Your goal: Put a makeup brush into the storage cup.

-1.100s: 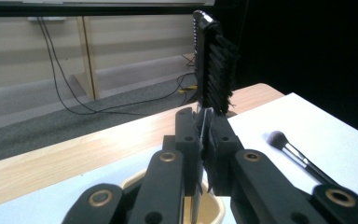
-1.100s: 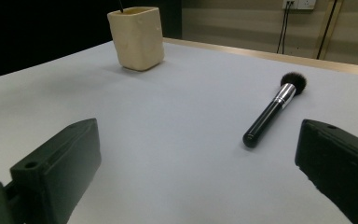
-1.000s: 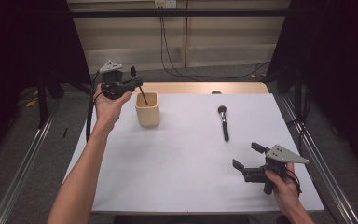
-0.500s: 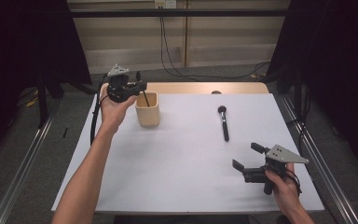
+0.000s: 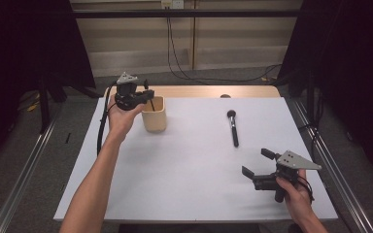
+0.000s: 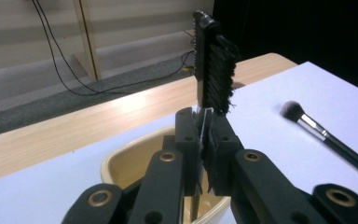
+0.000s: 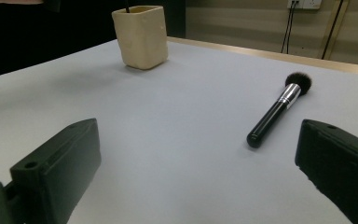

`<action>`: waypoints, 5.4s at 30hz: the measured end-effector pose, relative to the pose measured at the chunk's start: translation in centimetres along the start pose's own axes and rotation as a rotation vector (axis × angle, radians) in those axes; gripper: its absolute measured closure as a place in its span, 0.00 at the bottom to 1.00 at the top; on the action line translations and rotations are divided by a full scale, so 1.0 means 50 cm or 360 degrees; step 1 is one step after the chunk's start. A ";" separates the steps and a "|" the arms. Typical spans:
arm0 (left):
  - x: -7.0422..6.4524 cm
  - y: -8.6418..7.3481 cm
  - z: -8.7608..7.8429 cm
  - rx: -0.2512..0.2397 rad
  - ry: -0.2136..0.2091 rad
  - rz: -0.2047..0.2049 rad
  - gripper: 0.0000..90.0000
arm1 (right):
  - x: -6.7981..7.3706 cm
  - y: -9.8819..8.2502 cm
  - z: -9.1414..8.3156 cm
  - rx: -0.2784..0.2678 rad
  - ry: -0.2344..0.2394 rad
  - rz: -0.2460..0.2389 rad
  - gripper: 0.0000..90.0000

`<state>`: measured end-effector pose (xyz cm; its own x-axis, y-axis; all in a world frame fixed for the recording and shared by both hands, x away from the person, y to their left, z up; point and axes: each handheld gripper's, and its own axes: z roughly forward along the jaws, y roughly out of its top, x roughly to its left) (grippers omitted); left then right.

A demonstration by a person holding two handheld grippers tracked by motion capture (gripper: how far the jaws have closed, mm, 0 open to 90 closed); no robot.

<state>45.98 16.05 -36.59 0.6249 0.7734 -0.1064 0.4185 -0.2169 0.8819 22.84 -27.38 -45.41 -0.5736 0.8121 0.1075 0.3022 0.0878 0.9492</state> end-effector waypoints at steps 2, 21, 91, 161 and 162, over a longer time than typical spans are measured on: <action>0.002 -0.006 0.004 -0.0007 -0.0002 -0.0015 0.95 | 0.001 0.000 0.001 0.0001 0.0005 -0.0001 0.00; 0.000 -0.033 0.032 0.0033 0.0022 0.0004 0.94 | 0.003 0.000 -0.001 0.0002 0.0016 -0.0004 0.00; -0.004 -0.126 -0.112 -0.0215 -0.0026 0.0013 0.05 | -0.001 0.001 0.002 0.0000 0.0003 0.0021 0.00; -0.081 -0.352 -0.338 -0.0304 0.0046 0.0000 0.04 | 0.002 0.000 -0.014 -0.0006 -0.0036 0.0066 0.00; -0.080 -0.352 -0.340 -0.0310 0.0044 -0.0005 0.04 | 0.003 0.000 -0.014 -0.0007 -0.0033 0.0065 0.00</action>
<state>24.90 26.89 -43.89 0.6041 0.7907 -0.0991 0.2834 -0.0970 0.9541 22.23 -27.64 -45.19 -0.5451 0.8266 0.1403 0.3220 0.0519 0.9453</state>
